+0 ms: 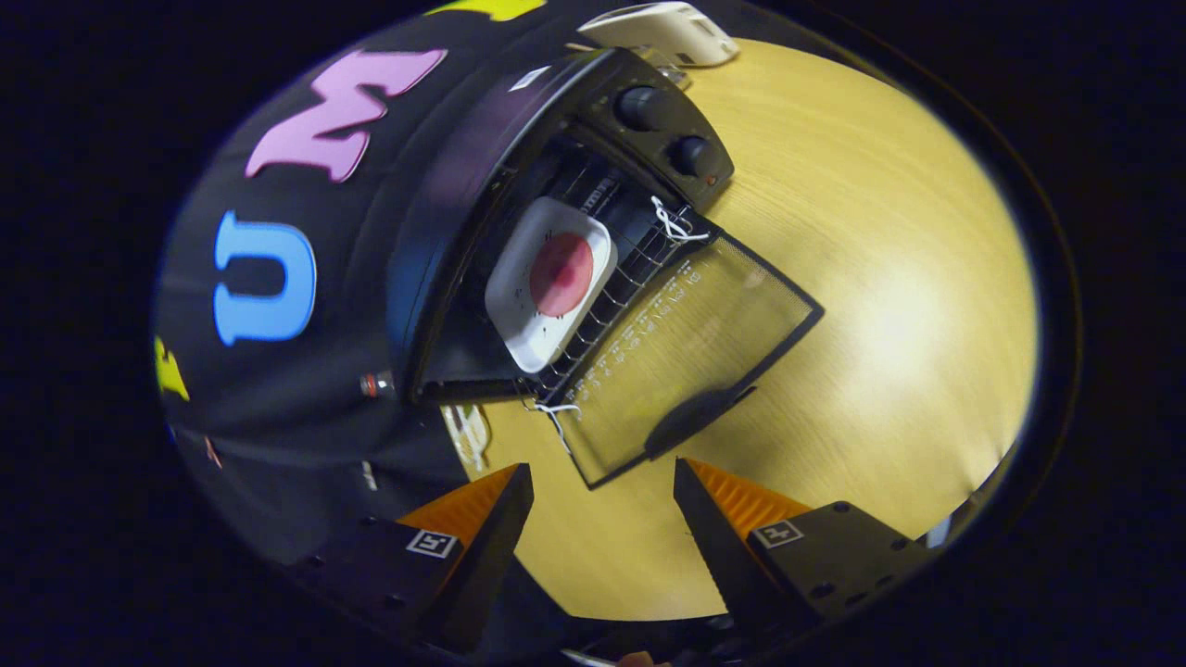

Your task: Open the toaster oven, put the food inside, and close the toaster oven door.

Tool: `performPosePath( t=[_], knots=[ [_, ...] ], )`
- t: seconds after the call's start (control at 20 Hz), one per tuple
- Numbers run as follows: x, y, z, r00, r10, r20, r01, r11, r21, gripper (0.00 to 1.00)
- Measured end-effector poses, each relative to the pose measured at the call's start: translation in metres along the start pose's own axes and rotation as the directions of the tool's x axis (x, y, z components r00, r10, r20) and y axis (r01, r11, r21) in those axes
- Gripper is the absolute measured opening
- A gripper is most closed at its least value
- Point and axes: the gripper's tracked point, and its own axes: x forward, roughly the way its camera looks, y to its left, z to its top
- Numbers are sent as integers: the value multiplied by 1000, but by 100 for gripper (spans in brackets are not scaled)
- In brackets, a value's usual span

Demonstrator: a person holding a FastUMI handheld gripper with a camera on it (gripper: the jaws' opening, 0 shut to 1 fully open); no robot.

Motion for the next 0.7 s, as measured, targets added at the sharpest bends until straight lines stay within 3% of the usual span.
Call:
performPosePath(
  t=[0.1, 0.2, 0.3, 0.55, 0.7],
  knots=[
    [-4, -28, -7, 995, -90, 40, 97, 969, -225, 99],
    [-5, -46, -7, 984, -145, 100, 174, 893, -414, 98],
    [2, -57, -9, 976, -165, 142, 216, 821, -529, 99],
    [33, -70, -19, 963, -195, 189, 271, 716, -643, 99],
    [57, -76, -24, 956, -222, 190, 292, 691, -661, 99]
  ],
)
